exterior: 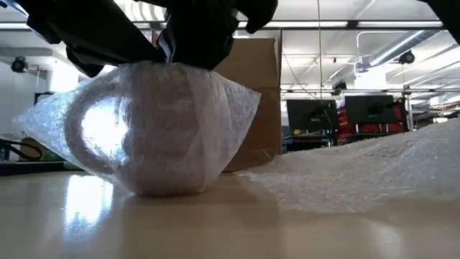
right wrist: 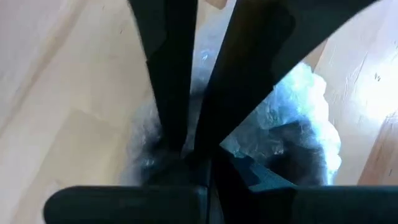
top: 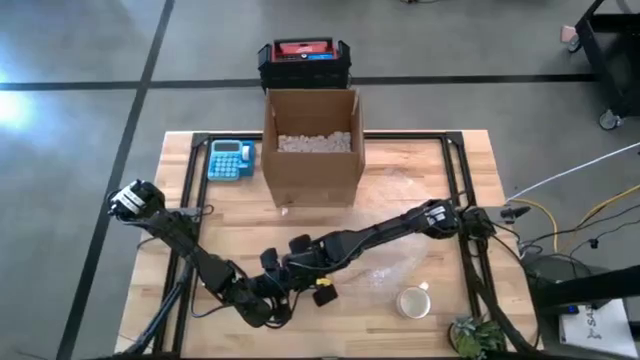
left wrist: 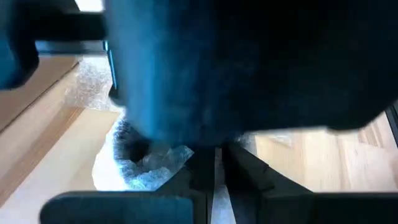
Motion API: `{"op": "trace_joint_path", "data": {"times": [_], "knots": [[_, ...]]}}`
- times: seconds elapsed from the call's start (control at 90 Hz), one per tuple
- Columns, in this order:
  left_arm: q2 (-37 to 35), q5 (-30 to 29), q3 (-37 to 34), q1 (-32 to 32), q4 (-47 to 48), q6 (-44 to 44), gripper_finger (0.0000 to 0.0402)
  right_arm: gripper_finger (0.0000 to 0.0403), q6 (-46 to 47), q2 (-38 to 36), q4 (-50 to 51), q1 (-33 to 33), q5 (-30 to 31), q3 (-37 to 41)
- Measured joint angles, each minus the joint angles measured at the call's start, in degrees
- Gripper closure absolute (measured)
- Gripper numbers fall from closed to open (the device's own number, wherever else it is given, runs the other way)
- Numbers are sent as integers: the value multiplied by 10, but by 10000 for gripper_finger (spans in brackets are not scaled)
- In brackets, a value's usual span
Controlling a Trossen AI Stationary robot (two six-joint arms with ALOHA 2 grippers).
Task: Wrap mug
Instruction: Wrap the purple mug with transparent bubble wrap
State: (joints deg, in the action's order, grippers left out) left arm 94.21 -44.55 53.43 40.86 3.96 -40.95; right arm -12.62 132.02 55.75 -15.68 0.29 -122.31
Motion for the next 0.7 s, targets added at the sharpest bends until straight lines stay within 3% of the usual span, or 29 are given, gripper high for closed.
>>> {"op": "trace_joint_path", "data": {"times": [0.256, 0.7], "knots": [[0, 4, 0, 0, -1, 0, 381, 403, 14, -47, 24, -1, 1, -24], [0, 1, 0, 2, -3, -1, 381, 403, 26, 22, -55, 1, -28, 22]]}}
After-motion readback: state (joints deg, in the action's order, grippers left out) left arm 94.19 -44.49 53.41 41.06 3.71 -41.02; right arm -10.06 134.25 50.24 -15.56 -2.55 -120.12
